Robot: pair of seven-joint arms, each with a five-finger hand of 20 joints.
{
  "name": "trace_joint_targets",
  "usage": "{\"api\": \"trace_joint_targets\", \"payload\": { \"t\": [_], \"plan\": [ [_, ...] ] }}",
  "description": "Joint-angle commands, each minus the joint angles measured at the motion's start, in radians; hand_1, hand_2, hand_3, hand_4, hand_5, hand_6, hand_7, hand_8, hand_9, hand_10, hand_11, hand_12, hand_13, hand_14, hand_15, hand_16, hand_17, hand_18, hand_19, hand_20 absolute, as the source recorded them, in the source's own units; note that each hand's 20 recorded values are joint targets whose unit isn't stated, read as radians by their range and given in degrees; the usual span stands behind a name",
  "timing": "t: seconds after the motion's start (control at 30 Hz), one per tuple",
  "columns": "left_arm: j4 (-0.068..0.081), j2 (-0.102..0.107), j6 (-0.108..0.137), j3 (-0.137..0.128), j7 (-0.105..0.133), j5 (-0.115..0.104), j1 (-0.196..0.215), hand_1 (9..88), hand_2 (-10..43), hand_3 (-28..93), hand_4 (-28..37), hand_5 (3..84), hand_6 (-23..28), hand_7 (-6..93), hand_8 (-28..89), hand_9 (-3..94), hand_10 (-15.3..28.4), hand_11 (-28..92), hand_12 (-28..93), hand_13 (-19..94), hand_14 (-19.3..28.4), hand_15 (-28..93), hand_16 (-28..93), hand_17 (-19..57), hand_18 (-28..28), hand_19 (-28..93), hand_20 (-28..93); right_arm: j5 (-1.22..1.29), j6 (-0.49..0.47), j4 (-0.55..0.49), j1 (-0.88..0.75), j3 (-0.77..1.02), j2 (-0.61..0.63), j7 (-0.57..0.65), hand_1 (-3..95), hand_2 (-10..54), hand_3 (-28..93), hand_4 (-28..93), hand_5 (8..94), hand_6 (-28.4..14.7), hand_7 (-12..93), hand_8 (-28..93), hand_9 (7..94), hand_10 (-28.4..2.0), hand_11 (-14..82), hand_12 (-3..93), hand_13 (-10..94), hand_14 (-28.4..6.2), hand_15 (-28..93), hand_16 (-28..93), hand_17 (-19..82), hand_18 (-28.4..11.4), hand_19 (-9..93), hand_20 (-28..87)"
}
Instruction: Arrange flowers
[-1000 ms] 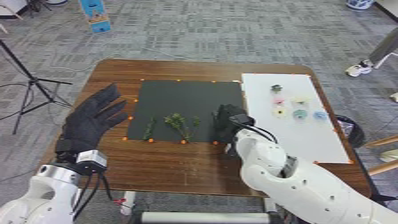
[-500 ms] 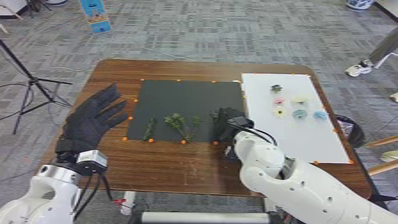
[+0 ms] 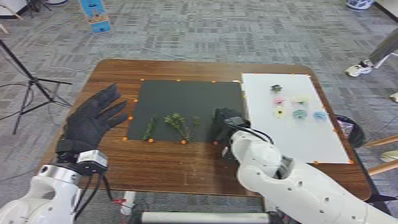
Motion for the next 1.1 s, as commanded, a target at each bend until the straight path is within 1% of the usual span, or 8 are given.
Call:
{"api": "trace_joint_targets", "payload": {
  "t": [0.03, 0.1, 0.13, 0.4, 0.8, 0.9, 0.97, 1.1],
  "plan": [
    [-0.001, -0.009, 0.0, -0.004, -0.006, -0.006, 0.008, 24.0, -9.5, 71, -28.3, 28.0, 3.1, 18.6, -10, 21.8, 10.7, 17, 16, 20, 14.0, 16, 4, -10.6, 24.3, 42, 8, -0.023, -0.082, 0.014, -0.023, 0.003, -0.006, 0.021, 35.2, -9.5, 74, -28, 75.9, 1.1, 45, 16, 83.7, -6.9, 61.8, 57.4, 82, -6.6, 84, 49, 45, -22.3, 93, 44],
    [-0.001, -0.01, -0.002, -0.004, -0.007, -0.005, 0.009, 24.0, -9.5, 71, -28.3, 28.0, 3.1, 18.6, -10, 21.8, 10.7, 17, 16, 20, 13.9, 16, 4, -10.6, 24.3, 42, 8, -0.033, -0.108, 0.018, -0.02, 0.011, -0.011, 0.026, 30.7, -9.5, 75, -28, 76.3, 1.0, 49, -7, 83.8, -6.8, 61.9, 57.3, 82, -6.2, 84, 50, 45, -22.2, 93, 45],
    [-0.001, -0.009, -0.001, -0.004, -0.005, -0.005, 0.008, 24.1, -9.5, 71, -28.3, 28.0, 3.1, 18.6, -10, 21.8, 10.7, 17, 16, 20, 14.0, 16, 4, -10.6, 24.3, 42, 8, -0.035, -0.113, 0.018, -0.018, 0.013, -0.01, 0.027, 30.4, -9.5, 74, -28, 76.3, 1.0, 49, -11, 83.9, -6.8, 61.8, 57.4, 82, -6.2, 84, 50, 46, -22.2, 93, 45],
    [-0.004, -0.01, 0.0, -0.008, -0.005, -0.005, 0.013, 24.0, -9.5, 71, -28.3, 27.9, 3.1, 18.6, -10, 21.7, 10.7, 17, 16, 20, 14.0, 16, 4, -10.6, 24.3, 42, 8, -0.072, -0.127, -0.004, -0.004, 0.025, 0.014, 0.035, 31.4, -9.5, 63, -28, 76.2, 0.5, 47, -11, 84.2, -6.6, 61.5, 57.5, 83, -5.8, 83, 50, 46, -22.4, 93, 46],
    [-0.007, -0.012, 0.004, -0.013, 0.0, -0.005, 0.019, 24.1, -9.5, 71, -28.3, 27.9, 3.1, 18.4, -10, 21.7, 10.7, 17, 16, 20, 14.0, 16, 5, -10.6, 24.4, 42, 7, -0.067, -0.153, -0.125, -0.002, 0.109, 0.126, 0.026, 29.2, -9.5, 65, -28, 74.2, -0.5, 45, -11, 83.1, -7.2, 60.9, 58.1, 82, -6.6, 83, 51, 45, -22.9, 93, 45],
    [-0.009, -0.012, 0.005, -0.014, 0.002, -0.005, 0.022, 24.1, -9.5, 71, -28.3, 27.9, 3.1, 18.4, -9, 21.7, 10.7, 17, 16, 20, 14.0, 16, 5, -10.6, 24.4, 42, 7, -0.068, -0.106, -0.157, -0.031, 0.156, 0.174, 0.017, 29.2, -9.5, 66, -28, 69.7, -1.5, 39, -10, 77.4, -9.0, 61.2, 58.0, 77, -8.1, 83, 51, 40, -23.0, 92, 44],
    [-0.009, -0.011, 0.007, -0.014, 0.003, -0.004, 0.021, 24.0, -9.5, 71, -28.3, 27.9, 3.1, 18.4, -9, 21.7, 10.7, 17, 16, 20, 14.0, 16, 5, -10.6, 24.4, 42, 7, -0.093, -0.027, -0.155, -0.051, 0.176, 0.207, 0.018, 28.0, -9.5, 71, -28, 62.8, -2.8, 33, -9, 70.3, -11.8, 60.5, 56.9, 70, -10.8, 82, 50, 33, -23.4, 87, 44],
    [-0.01, -0.012, 0.004, -0.016, 0.002, -0.003, 0.024, 24.0, -9.5, 71, -28.3, 27.9, 3.1, 18.5, -9, 21.7, 10.7, 17, 16, 20, 14.0, 16, 5, -10.6, 24.4, 42, 7, -0.124, 0.068, -0.141, -0.094, 0.224, 0.259, 0.028, 27.2, -9.5, 75, -28, 51.0, -4.9, 31, -10, 55.4, -15.4, 59.7, 55.2, 59, -14.3, 81, 46, 26, -24.0, 82, 46]
  ]
}}
